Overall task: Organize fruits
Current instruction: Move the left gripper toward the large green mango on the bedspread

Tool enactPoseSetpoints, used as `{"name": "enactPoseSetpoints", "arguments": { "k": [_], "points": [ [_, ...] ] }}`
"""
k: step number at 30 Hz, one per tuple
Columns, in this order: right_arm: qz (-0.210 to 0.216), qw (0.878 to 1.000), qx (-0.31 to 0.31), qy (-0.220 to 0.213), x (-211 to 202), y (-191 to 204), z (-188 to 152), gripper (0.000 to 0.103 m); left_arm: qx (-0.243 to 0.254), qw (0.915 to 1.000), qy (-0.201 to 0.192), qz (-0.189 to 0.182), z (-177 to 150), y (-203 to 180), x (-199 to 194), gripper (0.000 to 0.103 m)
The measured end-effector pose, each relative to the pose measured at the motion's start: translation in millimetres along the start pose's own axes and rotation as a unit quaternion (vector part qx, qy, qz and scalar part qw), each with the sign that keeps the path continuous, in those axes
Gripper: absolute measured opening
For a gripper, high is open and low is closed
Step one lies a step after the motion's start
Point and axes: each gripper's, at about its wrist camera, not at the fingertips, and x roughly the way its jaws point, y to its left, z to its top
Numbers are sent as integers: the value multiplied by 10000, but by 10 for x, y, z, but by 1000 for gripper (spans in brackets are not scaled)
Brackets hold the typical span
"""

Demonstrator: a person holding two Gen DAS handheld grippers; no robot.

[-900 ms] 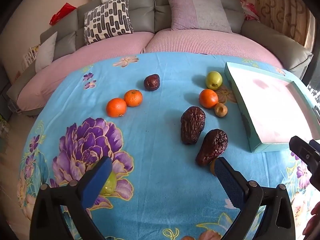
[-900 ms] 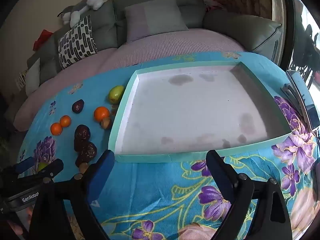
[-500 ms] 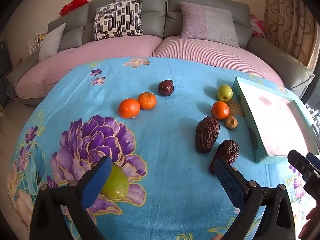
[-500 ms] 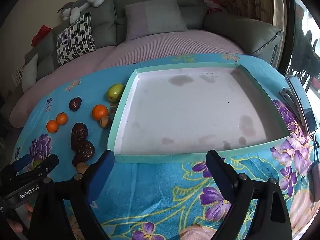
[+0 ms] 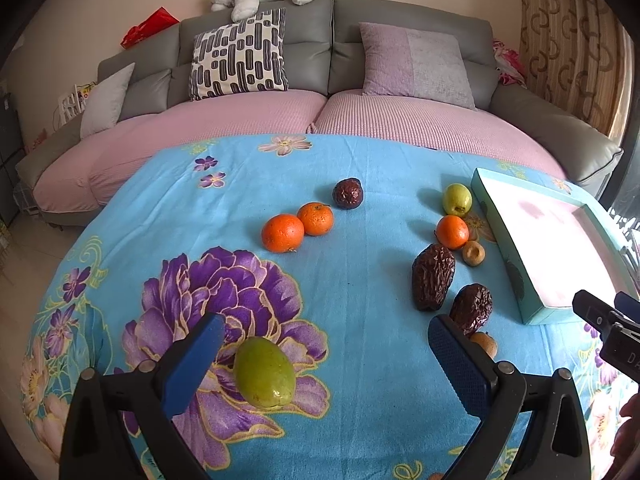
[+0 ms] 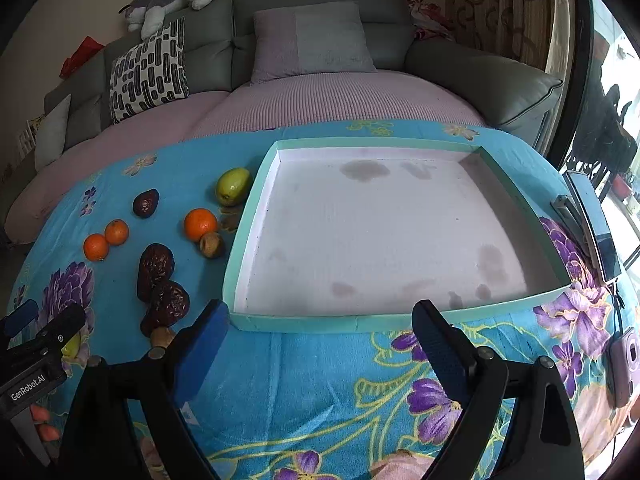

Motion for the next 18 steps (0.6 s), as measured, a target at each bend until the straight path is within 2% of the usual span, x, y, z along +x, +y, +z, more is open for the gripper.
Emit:
{"name": "enactPoseSetpoints", "arguments": {
  "k": [6,18],
  "points": [
    [-118,9999,-88,-33,7,54,-6,93,44,9999,107,32,-5,35,42,103],
    [-17,10000,-55,-11,25,63,-25,93,211,9993,316,2,-25,-3,100,103]
  ]
}}
